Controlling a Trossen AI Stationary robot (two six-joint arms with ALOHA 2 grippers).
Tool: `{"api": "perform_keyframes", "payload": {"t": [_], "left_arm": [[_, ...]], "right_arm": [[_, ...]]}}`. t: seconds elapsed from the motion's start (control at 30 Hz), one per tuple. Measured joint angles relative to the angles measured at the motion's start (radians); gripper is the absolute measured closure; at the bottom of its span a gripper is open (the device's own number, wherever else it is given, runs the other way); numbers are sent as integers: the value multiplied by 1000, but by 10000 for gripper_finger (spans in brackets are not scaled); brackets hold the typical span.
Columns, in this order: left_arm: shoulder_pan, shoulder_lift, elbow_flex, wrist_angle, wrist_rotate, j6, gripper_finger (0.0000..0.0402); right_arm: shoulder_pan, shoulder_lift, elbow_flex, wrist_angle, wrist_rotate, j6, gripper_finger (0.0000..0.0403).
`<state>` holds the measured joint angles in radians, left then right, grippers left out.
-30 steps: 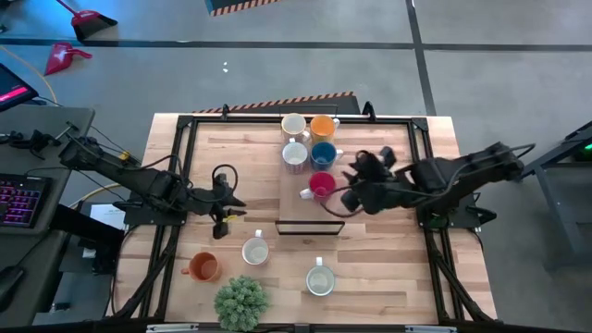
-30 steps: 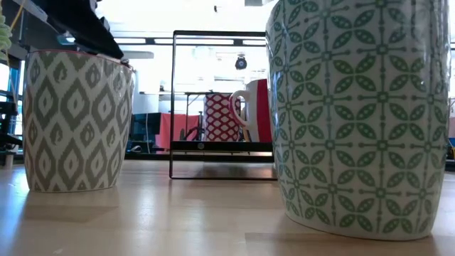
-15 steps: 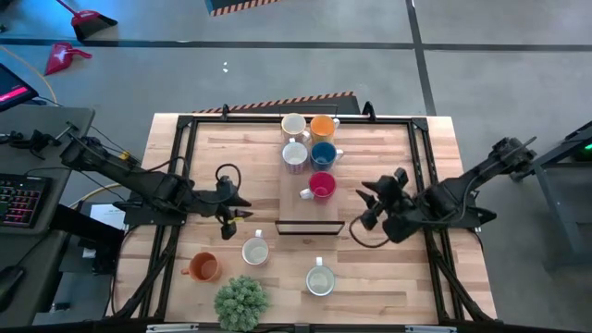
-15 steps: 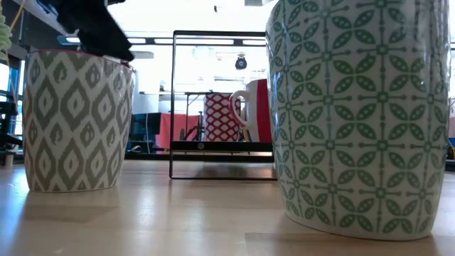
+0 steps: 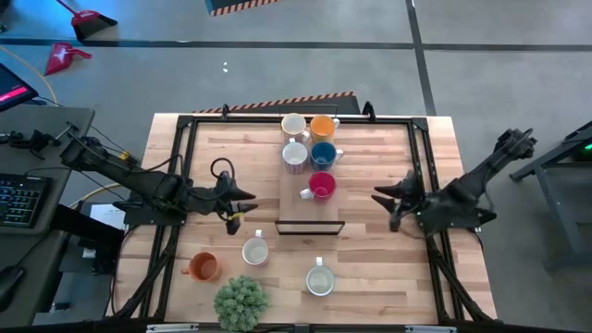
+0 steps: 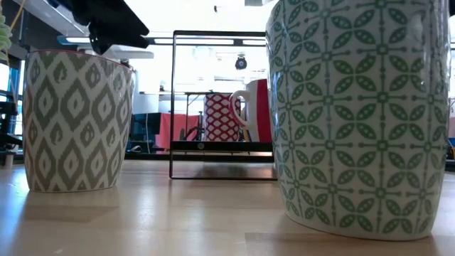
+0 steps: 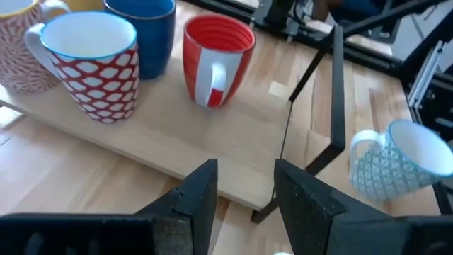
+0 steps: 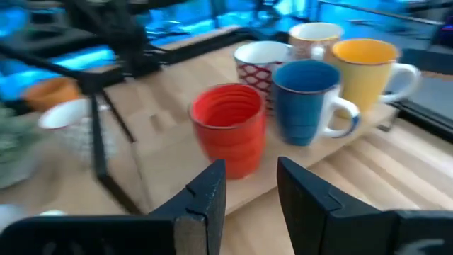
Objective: Place coffee mugs
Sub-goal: Put the orange cup on the shelf aligned with the other red cup
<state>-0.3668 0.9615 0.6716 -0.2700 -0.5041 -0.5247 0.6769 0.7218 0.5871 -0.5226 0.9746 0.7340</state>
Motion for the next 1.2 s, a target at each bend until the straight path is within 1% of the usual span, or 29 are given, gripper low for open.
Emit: {"api": "perform_keyframes", "payload": {"t": [0.2,0.33,0.4,0.47,0.53,0.7,0.87,0.97,1.1,1.2], "left_arm": [[0,0,0,40,-26,-6,270],[0,0,0,39,-30,-20,270],[0,0,0,39,-25,-21,270],[0,0,0,39,-22,-21,270],[0,0,0,39,-14,-22,270],[0,0,0,29,57,-57,270],[0,23,-2,-61,190,-192,270],[-1,49,3,-78,280,-263,270],[-1,89,68,-127,395,-278,270],[-9,122,146,-267,448,-282,270]], "right_arm": [[-9,-262,-106,175,-155,-264,297],[-9,-405,-178,321,-264,-447,297],[-9,-457,-209,356,-300,-483,297],[-9,-490,-238,351,-321,-479,297],[-9,-500,-264,348,-316,-453,297],[-9,-497,-298,346,-263,-419,297],[-9,-497,-297,364,-209,-319,297],[-9,-497,-297,359,-188,-289,297],[-9,-497,-297,347,-161,-289,297],[-9,-497,-297,332,-155,-289,297]]}}
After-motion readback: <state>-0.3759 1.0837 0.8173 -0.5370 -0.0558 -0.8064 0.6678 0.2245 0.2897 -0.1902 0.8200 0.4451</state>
